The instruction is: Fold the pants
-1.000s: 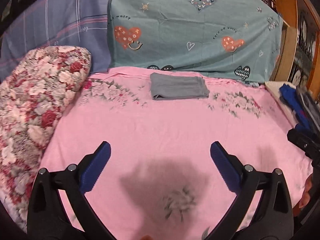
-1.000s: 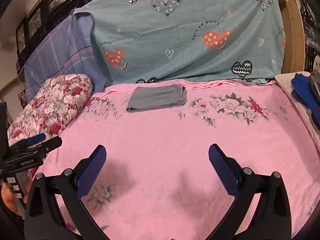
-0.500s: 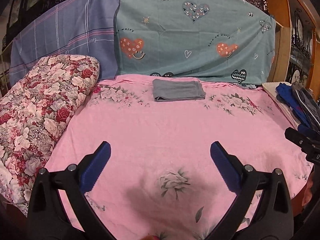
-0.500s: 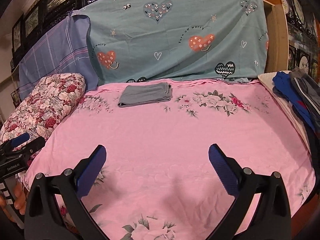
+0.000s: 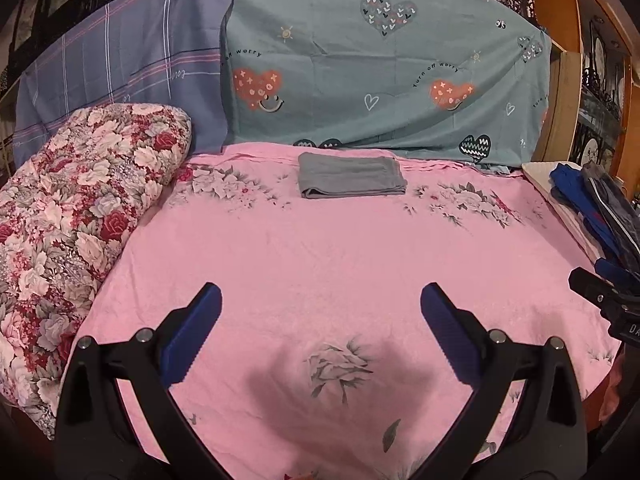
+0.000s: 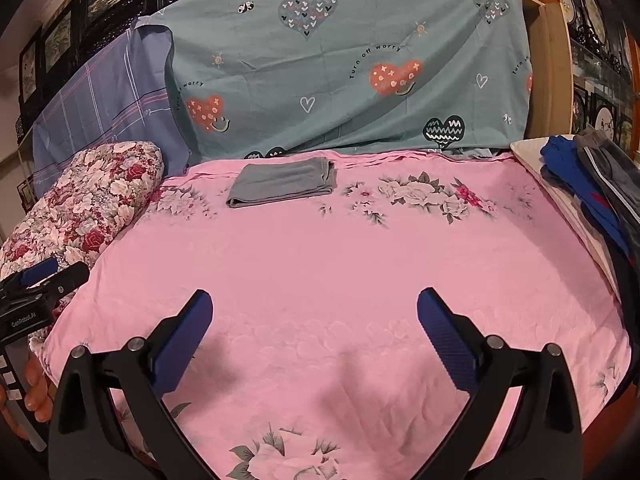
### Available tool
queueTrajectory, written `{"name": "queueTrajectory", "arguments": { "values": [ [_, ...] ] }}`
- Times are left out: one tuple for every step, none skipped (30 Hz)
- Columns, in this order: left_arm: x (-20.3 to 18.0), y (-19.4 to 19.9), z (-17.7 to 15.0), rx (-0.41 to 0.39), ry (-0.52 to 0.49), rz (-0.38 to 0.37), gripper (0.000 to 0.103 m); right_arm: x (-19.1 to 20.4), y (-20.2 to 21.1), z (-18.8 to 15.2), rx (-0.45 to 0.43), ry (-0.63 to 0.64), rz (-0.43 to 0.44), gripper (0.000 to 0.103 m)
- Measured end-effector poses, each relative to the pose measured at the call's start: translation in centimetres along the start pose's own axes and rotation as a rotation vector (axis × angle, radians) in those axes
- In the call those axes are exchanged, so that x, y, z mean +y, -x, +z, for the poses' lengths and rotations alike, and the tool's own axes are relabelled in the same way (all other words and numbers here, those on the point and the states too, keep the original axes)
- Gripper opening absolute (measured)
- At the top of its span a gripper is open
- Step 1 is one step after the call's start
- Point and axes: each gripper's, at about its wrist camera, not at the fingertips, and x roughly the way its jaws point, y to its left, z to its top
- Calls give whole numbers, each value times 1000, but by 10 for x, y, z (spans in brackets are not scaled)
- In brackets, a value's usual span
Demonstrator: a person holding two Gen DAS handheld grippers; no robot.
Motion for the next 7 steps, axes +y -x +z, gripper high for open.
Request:
{"name": "queueTrajectory", "arguments": {
  "values": [
    [0,-1,-1,2,-2,7,101,-2,-1,0,2,-4,0,102],
    [-1,-2,-1,1,-9,19,101,-2,-1,0,4,-5,0,102],
    [-2,-3,-2,-2,-16,29,101,-3,-2,-1,5,-6,-1,102],
    [-2,-3,-2,-3,-20,33,101,-4,-2,-1,6,-8,-2,102],
    [-3,-3,-3,-2,-21,34,101,-5,-2,-1,7,-10,0,102],
    [-3,-3,-3,-1,-22,32,101,-5,-3,-1,8,-10,1,102],
    [-4,-2,-3,-2,-24,34,101,-5,-3,-1,8,-10,0,102]
  ]
}}
